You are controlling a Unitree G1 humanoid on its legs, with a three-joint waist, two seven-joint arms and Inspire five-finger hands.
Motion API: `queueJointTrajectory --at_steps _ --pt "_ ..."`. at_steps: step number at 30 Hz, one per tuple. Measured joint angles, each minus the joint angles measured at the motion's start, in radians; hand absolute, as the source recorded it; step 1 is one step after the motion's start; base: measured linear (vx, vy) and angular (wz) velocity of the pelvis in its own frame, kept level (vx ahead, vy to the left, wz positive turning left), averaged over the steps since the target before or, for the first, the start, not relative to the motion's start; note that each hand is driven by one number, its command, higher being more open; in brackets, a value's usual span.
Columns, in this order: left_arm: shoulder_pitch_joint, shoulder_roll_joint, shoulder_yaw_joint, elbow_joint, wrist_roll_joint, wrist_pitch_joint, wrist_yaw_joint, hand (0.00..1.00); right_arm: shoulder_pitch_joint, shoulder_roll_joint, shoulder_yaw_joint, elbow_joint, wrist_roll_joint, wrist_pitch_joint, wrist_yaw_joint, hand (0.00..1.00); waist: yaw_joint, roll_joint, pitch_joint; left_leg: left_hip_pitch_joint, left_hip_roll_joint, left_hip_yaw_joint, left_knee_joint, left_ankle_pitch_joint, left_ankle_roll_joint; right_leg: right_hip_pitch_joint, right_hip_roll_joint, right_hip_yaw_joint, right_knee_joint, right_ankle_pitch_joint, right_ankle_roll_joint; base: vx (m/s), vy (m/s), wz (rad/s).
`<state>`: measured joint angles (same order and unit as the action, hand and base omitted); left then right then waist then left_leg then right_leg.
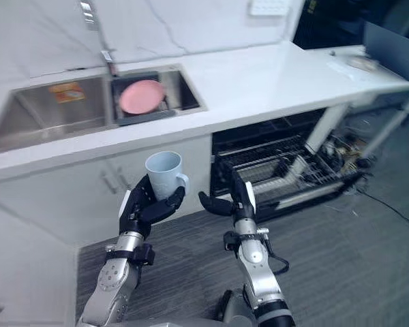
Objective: Walk over to the sink, pick up the cup, carry it to the dishwasher, place the cup inside the dishwasher, then close the dishwasher door
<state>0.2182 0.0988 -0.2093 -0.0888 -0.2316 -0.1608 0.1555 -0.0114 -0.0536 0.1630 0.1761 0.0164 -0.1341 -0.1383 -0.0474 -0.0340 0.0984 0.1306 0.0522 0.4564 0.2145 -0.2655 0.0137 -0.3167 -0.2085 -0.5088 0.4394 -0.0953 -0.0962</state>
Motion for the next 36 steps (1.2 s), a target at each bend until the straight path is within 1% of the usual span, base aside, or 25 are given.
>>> queueJointTrajectory --at_steps 1,2,3,4,5,6,7,8,9,11,12,13,14,15,16,17,18,19,20,22,25,32,36 --pt "-0.015 -0.022 0.012 0.046 0.005 0.001 0.004 0.30 0.006 -0.032 -0.003 0.000 0.000 0.000 0.006 0.90 0.002 0.044 0.001 0.019 0.032 -0.002 0.007 -0.017 -0.017 0.026 0.051 0.016 -0.022 0.000 -0.010 0.39 -0.100 -0.77" --pt "-0.032 -0.037 0.014 0.072 0.018 0.002 0.011 0.30 0.013 -0.054 -0.005 -0.007 0.001 0.000 0.012 0.90 0.004 0.057 0.003 0.033 0.046 -0.020 0.018 -0.017 -0.017 0.029 0.079 0.043 -0.020 -0.014 -0.016 0.45 -0.127 -0.82" --pt "-0.049 -0.036 0.015 0.087 0.020 0.002 0.013 0.30 0.022 -0.064 -0.011 -0.013 0.002 0.000 0.014 0.90 0.004 0.058 0.005 0.034 0.053 -0.030 0.039 -0.018 -0.019 0.037 0.087 0.050 -0.017 -0.024 -0.016 0.25 -0.107 -0.51" --pt "-0.076 -0.036 0.011 0.112 0.027 0.005 0.013 0.30 0.043 -0.074 -0.031 -0.027 0.002 0.001 0.017 0.90 -0.004 0.060 0.007 0.024 0.074 -0.048 0.107 -0.019 -0.021 0.061 0.095 0.049 -0.020 -0.039 -0.011 0.22 -0.103 -0.08" --pt "-0.103 -0.039 0.005 0.140 0.039 0.005 0.012 0.30 0.072 -0.081 -0.052 -0.044 0.004 0.001 0.018 0.90 -0.022 0.064 0.013 -0.003 0.112 -0.070 0.256 -0.013 -0.030 0.116 0.112 0.044 -0.042 -0.056 -0.004 0.28 -0.118 -0.25" --pt "-0.106 -0.042 0.007 0.146 0.039 0.004 0.015 0.30 0.098 -0.086 -0.066 -0.076 0.026 0.001 0.018 0.90 -0.024 0.074 0.026 -0.055 0.187 -0.091 0.510 0.040 -0.079 0.202 0.153 0.069 -0.090 -0.069 -0.007 0.22 -0.092 -0.30" --pt "-0.106 -0.040 0.007 0.146 0.039 0.003 0.016 0.30 0.105 -0.088 -0.068 -0.088 0.034 0.001 0.017 0.90 -0.022 0.078 0.026 -0.068 0.201 -0.095 0.555 0.042 -0.084 0.216 0.162 0.076 -0.099 -0.071 -0.009 0.23 -0.048 -0.72" --pt "-0.107 -0.041 0.007 0.145 0.039 0.001 0.020 0.30 0.119 -0.094 -0.068 -0.127 0.047 -0.001 0.016 0.90 -0.014 0.087 0.024 -0.130 0.236 -0.106 0.677 0.027 -0.096 0.253 0.185 0.102 -0.128 -0.079 -0.020 0.16 -0.014 -0.73" --pt "-0.117 -0.038 0.007 0.145 0.039 0.001 0.023 0.30 0.120 -0.095 -0.071 -0.163 0.082 -0.009 0.021 0.90 -0.016 0.083 0.022 -0.209 0.228 -0.116 0.673 -0.011 -0.080 0.269 0.188 0.131 -0.155 -0.083 -0.014 0.20 -0.018 -0.78" --pt "-0.126 -0.039 0.008 0.145 0.039 0.000 0.024 0.30 0.120 -0.096 -0.073 -0.186 0.105 -0.017 0.027 0.90 -0.009 0.083 0.021 -0.255 0.209 -0.118 0.594 -0.039 -0.073 0.275 0.186 0.158 -0.171 -0.080 -0.012 0.15 0.002 -0.61" --pt "-0.128 -0.039 0.010 0.148 0.039 0.001 0.028 0.30 0.119 -0.096 -0.071 -0.190 0.130 -0.022 0.040 0.90 0.001 0.080 0.023 -0.271 0.173 -0.147 0.469 -0.045 -0.066 0.287 0.182 0.195 -0.179 -0.075 -0.012 0.24 0.033 -0.74" --pt "-0.128 -0.040 0.013 0.153 0.039 0.001 0.032 0.30 0.120 -0.097 -0.068 -0.188 0.153 -0.022 0.051 0.90 0.006 0.079 0.024 -0.278 0.143 -0.191 0.375 -0.043 -0.069 0.296 0.180 0.218 -0.186 -0.075 -0.004 0.31 0.063 -0.88" --pt "-0.129 -0.040 0.023 0.164 0.039 0.001 0.035 0.30 0.119 -0.100 -0.061 -0.184 0.167 -0.022 0.063 0.90 0.008 0.079 0.024 -0.278 0.109 -0.250 0.260 -0.030 -0.085 0.305 0.176 0.245 -0.192 -0.065 0.018 0.32 0.087 -0.79" --pt "-0.131 -0.041 0.034 0.174 0.042 0.001 0.039 0.30 0.120 -0.107 -0.051 -0.181 0.194 -0.022 0.077 0.90 0.006 0.081 0.023 -0.270 0.083 -0.293 0.153 0.009 -0.088 0.321 0.177 0.269 -0.204 -0.060 0.029 0.28 0.097 -0.68" --pt "-0.134 -0.041 0.040 0.179 0.047 0.001 0.041 0.30 0.121 -0.110 -0.046 -0.180 0.201 -0.022 0.079 0.90 0.005 0.082 0.023 -0.260 0.077 -0.303 0.103 0.044 -0.089 0.332 0.180 0.282 -0.213 -0.059 0.038 0.30 0.118 -0.62" --pt "-0.140 -0.040 0.049 0.187 0.057 0.002 0.042 0.30 0.125 -0.117 -0.039 -0.180 0.221 -0.021 0.094 0.90 0.005 0.085 0.021 -0.230 0.075 -0.308 0.011 0.171 -0.081 0.353 0.189 0.305 -0.221 -0.064 0.055 0.31 0.151 -0.57" --pt "-0.150 -0.030 0.057 0.205 0.060 0.002 0.042 0.30 0.134 -0.110 -0.037 -0.175 0.237 -0.019 0.108 0.90 0.007 0.063 0.017 -0.181 0.064 -0.299 -0.035 0.230 -0.072 0.378 0.180 0.330 -0.227 -0.070 0.075 0.29 0.144 -0.47" --pt "-0.156 -0.024 0.057 0.216 0.062 0.004 0.042 0.30 0.143 -0.103 -0.036 -0.178 0.240 -0.019 0.113 0.90 0.004 0.055 0.009 -0.159 0.052 -0.296 -0.065 0.240 -0.067 0.385 0.171 0.336 -0.230 -0.067 0.080 0.26 0.155 -0.28" --pt "-0.165 -0.014 0.056 0.218 0.067 0.005 0.042 0.30 0.144 -0.098 -0.035 -0.185 0.262 -0.019 0.124 0.90 0.000 0.044 0.001 -0.124 0.032 -0.279 -0.116 0.251 -0.054 0.390 0.154 0.348 -0.233 -0.073 0.092 0.17 0.116 -0.12" --pt "-0.182 -0.012 0.056 0.218 0.076 0.005 0.041 0.30 0.137 -0.095 -0.028 -0.196 0.280 -0.019 0.143 0.90 0.003 0.040 -0.003 -0.104 0.007 -0.259 -0.152 0.260 -0.042 0.393 0.132 0.369 -0.251 -0.073 0.106 0.17 0.165 -0.19" --pt "-0.184 -0.003 0.038 0.215 0.089 0.004 0.028 0.30 0.135 -0.093 0.013 -0.200 0.317 -0.019 0.175 0.90 0.004 0.042 -0.007 -0.078 -0.014 -0.248 -0.188 0.265 -0.036 0.413 0.118 0.380 -0.286 -0.064 0.122 0.09 0.092 -0.12" --pt "-0.185 -0.006 0.007 0.215 0.092 0.005 0.013 0.30 0.108 -0.102 0.079 -0.234 0.346 -0.019 0.195 0.90 0.005 0.042 -0.014 -0.066 -0.020 -0.250 -0.249 0.282 -0.029 0.409 0.123 0.381 -0.316 -0.056 0.133 0.01 0.008 -0.01" --pt "-0.185 -0.025 -0.043 0.210 0.092 0.005 -0.016 0.30 0.089 -0.104 0.099 -0.234 0.346 -0.019 0.195 0.90 0.007 0.054 -0.041 -0.066 -0.028 -0.258 -0.277 0.299 -0.021 0.406 0.119 0.374 -0.327 -0.050 0.142 -0.02 0.011 0.06"
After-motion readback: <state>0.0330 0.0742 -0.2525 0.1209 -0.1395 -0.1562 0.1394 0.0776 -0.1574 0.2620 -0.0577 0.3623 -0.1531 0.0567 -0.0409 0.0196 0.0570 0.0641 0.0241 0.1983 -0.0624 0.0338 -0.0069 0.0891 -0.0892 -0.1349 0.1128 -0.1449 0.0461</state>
